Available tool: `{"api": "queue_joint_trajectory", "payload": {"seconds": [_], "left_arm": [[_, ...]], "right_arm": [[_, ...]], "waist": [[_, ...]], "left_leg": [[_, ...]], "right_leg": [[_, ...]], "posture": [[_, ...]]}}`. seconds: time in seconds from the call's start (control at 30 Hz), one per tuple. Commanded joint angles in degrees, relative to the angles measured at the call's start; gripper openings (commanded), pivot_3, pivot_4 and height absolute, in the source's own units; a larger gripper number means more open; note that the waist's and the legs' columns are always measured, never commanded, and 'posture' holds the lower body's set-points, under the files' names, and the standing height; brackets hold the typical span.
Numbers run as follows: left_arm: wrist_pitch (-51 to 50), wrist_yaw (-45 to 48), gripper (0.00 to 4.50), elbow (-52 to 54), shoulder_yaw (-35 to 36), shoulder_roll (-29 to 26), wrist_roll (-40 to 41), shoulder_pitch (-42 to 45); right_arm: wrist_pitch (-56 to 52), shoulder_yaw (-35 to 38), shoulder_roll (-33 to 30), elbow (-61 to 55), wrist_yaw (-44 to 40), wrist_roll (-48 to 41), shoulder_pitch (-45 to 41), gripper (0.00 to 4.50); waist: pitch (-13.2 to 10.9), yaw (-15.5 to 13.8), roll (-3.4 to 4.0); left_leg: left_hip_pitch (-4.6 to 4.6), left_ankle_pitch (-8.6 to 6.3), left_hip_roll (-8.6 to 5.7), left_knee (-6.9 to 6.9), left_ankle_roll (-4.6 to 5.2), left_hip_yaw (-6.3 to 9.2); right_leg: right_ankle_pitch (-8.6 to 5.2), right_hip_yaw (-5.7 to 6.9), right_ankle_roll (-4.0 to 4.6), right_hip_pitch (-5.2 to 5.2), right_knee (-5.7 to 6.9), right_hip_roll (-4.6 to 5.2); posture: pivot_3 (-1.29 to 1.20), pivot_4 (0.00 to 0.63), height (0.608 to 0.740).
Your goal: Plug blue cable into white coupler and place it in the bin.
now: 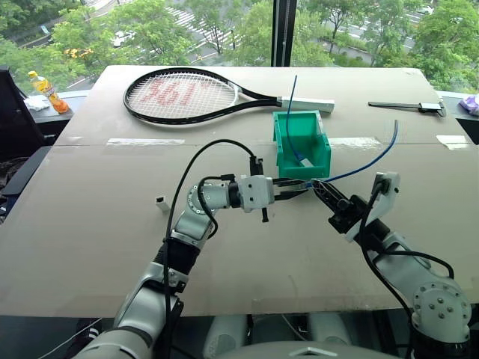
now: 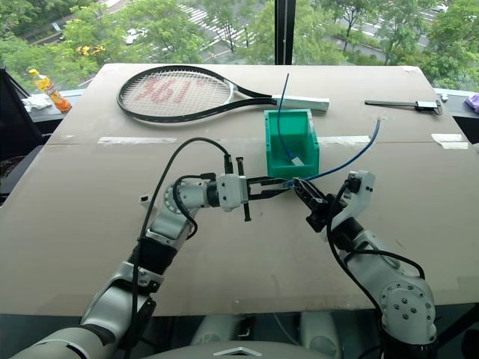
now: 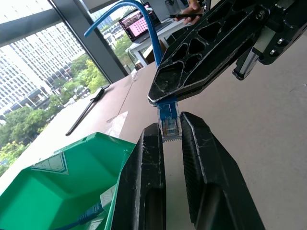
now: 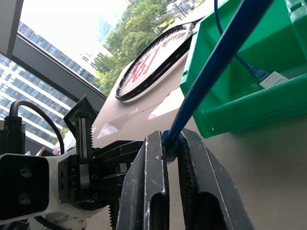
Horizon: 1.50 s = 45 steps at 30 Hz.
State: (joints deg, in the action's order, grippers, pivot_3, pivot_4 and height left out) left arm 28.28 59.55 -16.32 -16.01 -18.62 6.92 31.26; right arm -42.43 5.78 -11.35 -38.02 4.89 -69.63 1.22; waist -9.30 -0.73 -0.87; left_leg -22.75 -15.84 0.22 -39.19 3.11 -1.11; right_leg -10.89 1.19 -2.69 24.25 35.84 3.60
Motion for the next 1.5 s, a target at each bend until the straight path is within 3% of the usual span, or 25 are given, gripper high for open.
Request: {"api": "queue_joint_trajectory", "payload": {"seconds": [0.03, 0.1, 0.27, 0.37, 0.43, 0.6, 0.77, 1.13, 1.5], "left_arm": [[-3.06, -0.45, 0.00, 3.59, 1.42, -0.26, 2.70, -0.35], [-9.23, -1.11, 1.01, 5.65, 3.43, -1.57, 5.24, -1.07], [-29.03, -1.07, 3.17, 12.09, 11.60, -11.11, 13.48, -4.91], [-38.25, -1.08, 3.17, 13.89, 17.36, -17.29, 17.60, -6.10], [-39.09, -1.52, 3.17, 12.67, 20.89, -20.62, 17.41, -6.82], [-43.10, 7.85, 3.17, 5.02, 28.77, -29.28, 22.12, -9.89], [-36.68, 14.12, 3.17, -3.23, 31.37, -34.77, 19.31, -12.84], [-29.53, 17.40, 3.17, -6.58, 30.13, -35.39, 15.44, -18.23], [-26.34, 16.76, 3.17, -11.30, 29.05, -34.35, 12.17, -18.19]], "right_arm": [[1.12, -0.23, -0.56, -1.03, -0.73, -0.91, -0.66, 0.03], [1.45, 0.10, -0.97, -0.83, -1.00, -1.30, -0.98, 0.00], [1.85, 2.07, -2.85, 0.71, -2.31, -3.00, -2.57, 0.00], [1.88, 2.56, -4.07, 2.34, -3.84, -2.93, -3.19, 0.00], [1.95, 2.54, -4.43, 3.52, -4.78, -2.71, -3.79, 0.00], [1.65, 1.35, -4.57, 6.19, -7.21, -1.57, -5.59, 0.00], [1.02, -0.10, -4.99, 7.33, -9.49, -0.29, -6.20, 0.00], [1.22, -0.65, -4.51, 6.88, -10.88, 1.54, -4.82, 0.00], [1.15, -0.21, -4.99, 5.35, -10.77, 1.72, -3.33, 0.00]], "waist": [[0.00, 0.01, 0.00], [0.00, 0.05, 0.00], [0.00, 1.37, 0.01], [-0.01, 1.46, 0.02], [-0.01, 1.36, 0.02], [-0.02, 1.46, 0.01], [-0.03, 1.27, 0.02], [-0.03, 1.30, -0.01], [-0.03, 1.35, -0.02]], "left_leg": [[0.00, 0.00, 0.00, 0.00, 0.00, 0.00], [0.00, 0.00, 0.00, 0.00, 0.00, 0.00], [0.04, 0.00, 0.11, 0.03, 0.00, 0.00], [0.04, 0.00, 0.15, 0.05, 0.00, 0.02], [0.02, 0.00, 0.15, 0.05, 0.00, 0.02], [0.03, 0.00, 0.13, 0.07, -0.01, -0.08], [0.01, 0.00, 0.14, 0.16, -0.01, -0.12], [-0.04, -0.01, 0.12, 0.18, -0.02, -0.18], [-0.04, -0.01, 0.12, 0.18, -0.02, -0.20]], "right_leg": [[0.00, 0.00, 0.00, 0.00, 0.00, 0.00], [0.00, 0.00, 0.00, 0.00, 0.00, 0.00], [-0.01, -0.02, 0.00, 0.02, 0.03, -0.09], [-0.02, 0.01, -0.01, 0.04, 0.03, -0.14], [-0.02, 0.01, -0.02, 0.05, 0.02, -0.13], [-0.03, -0.06, 0.02, 0.07, -0.01, -0.11], [-0.15, -0.09, 0.22, 0.15, -0.01, -0.10], [-0.13, -0.11, 0.25, 0.22, -0.02, 0.08], [-0.13, -0.10, 0.24, 0.23, -0.01, 0.11]], "posture": [[0.00, 0.150, 0.740], [0.00, 0.150, 0.740], [0.00, 0.150, 0.740], [0.00, 0.150, 0.740], [0.00, 0.150, 0.740], [0.00, 0.150, 0.740], [0.00, 0.150, 0.740], [0.00, 0.150, 0.740], [0.00, 0.150, 0.740]]}}
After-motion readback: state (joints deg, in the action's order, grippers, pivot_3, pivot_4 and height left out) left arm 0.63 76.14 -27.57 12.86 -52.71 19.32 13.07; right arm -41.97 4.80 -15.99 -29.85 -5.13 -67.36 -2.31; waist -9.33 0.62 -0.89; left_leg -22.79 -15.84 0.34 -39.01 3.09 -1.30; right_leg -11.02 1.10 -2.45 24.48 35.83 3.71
